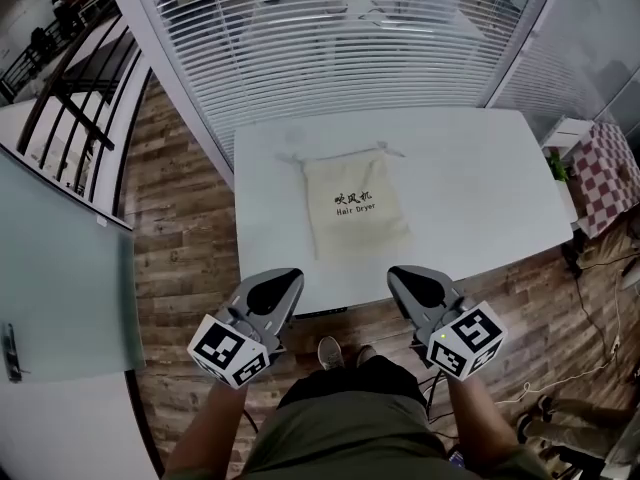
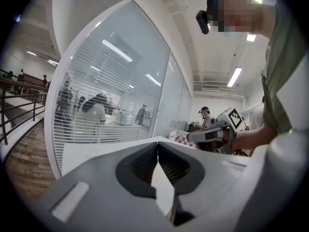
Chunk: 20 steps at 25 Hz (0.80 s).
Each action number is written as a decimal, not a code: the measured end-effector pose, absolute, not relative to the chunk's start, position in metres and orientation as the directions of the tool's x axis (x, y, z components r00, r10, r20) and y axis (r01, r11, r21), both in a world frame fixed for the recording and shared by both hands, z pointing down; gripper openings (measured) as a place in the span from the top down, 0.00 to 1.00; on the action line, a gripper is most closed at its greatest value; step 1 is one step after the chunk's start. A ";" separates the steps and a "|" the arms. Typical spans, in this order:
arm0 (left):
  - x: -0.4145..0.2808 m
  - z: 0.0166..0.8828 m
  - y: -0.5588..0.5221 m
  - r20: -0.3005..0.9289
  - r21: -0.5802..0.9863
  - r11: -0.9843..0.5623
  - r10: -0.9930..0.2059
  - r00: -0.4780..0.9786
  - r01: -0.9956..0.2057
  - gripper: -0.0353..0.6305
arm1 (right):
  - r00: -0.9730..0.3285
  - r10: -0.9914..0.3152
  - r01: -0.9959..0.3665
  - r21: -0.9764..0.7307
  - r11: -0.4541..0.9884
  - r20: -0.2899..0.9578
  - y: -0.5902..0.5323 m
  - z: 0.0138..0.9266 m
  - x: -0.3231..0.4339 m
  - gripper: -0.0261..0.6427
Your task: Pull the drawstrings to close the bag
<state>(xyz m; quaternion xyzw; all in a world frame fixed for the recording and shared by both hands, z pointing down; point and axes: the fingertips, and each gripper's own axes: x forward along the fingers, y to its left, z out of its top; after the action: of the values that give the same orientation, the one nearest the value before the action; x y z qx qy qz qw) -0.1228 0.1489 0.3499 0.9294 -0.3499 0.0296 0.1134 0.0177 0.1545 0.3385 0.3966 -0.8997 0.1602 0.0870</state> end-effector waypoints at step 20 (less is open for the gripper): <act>-0.109 0.374 0.061 0.200 0.201 -0.675 -0.681 0.705 -0.709 0.94 | -0.700 -0.645 -0.713 -0.247 0.656 0.307 0.058 0.359 0.042 0.95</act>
<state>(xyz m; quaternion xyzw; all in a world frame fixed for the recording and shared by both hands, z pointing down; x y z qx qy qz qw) -0.1086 0.0612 0.3742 0.9137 -0.3804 0.0541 0.1327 0.0419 0.0577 0.3591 0.3752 -0.9049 0.1762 0.0965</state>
